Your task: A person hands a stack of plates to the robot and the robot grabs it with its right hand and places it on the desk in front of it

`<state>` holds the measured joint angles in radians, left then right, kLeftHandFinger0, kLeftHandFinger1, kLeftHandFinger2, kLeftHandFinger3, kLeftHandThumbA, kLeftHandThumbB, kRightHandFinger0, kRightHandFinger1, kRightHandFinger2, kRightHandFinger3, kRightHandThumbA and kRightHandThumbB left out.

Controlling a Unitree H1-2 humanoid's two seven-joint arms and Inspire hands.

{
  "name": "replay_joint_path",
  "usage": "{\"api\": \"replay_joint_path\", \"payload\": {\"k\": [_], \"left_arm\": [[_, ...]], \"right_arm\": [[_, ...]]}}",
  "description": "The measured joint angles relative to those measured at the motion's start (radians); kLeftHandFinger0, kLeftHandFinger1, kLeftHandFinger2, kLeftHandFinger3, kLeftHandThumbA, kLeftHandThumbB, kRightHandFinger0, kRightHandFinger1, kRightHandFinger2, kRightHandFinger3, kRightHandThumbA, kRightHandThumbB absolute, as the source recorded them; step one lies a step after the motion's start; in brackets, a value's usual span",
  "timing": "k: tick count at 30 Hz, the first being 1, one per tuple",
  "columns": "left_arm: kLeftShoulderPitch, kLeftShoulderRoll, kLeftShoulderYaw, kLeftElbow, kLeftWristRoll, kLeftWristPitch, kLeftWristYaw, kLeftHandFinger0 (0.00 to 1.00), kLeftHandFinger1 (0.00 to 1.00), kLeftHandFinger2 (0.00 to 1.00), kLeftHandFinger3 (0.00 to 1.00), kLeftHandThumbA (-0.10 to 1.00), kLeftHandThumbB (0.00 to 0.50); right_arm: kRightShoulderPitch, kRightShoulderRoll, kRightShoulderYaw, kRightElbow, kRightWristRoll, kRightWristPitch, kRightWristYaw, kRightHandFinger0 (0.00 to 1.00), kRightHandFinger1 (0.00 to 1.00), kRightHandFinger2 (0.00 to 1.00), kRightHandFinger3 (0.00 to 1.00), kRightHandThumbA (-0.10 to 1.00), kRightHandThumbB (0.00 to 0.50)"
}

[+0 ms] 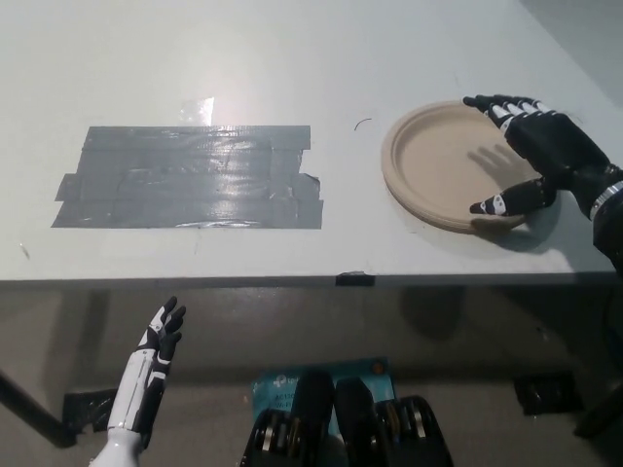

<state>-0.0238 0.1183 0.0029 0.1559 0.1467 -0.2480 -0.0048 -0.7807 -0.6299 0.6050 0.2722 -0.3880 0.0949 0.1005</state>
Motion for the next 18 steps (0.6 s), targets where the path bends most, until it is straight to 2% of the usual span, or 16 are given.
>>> {"api": "replay_joint_path", "payload": {"k": [11, 18], "left_arm": [[-0.002, 0.0, 0.0, 0.0, 0.0, 0.001, 0.0, 1.0, 1.0, 1.0, 1.0, 1.0, 0.168], [-0.004, 0.0, 0.001, 0.0, 0.0, 0.001, 0.0, 1.0, 1.0, 1.0, 1.0, 1.0, 0.159]], "right_arm": [[0.03, -0.002, -0.054, -0.041, 0.182, 0.034, 0.063, 1.0, 1.0, 1.0, 1.0, 1.0, 0.5], [0.124, -0.038, -0.122, -0.156, 0.329, 0.041, 0.073, 1.0, 1.0, 1.0, 1.0, 1.0, 0.5]]}}
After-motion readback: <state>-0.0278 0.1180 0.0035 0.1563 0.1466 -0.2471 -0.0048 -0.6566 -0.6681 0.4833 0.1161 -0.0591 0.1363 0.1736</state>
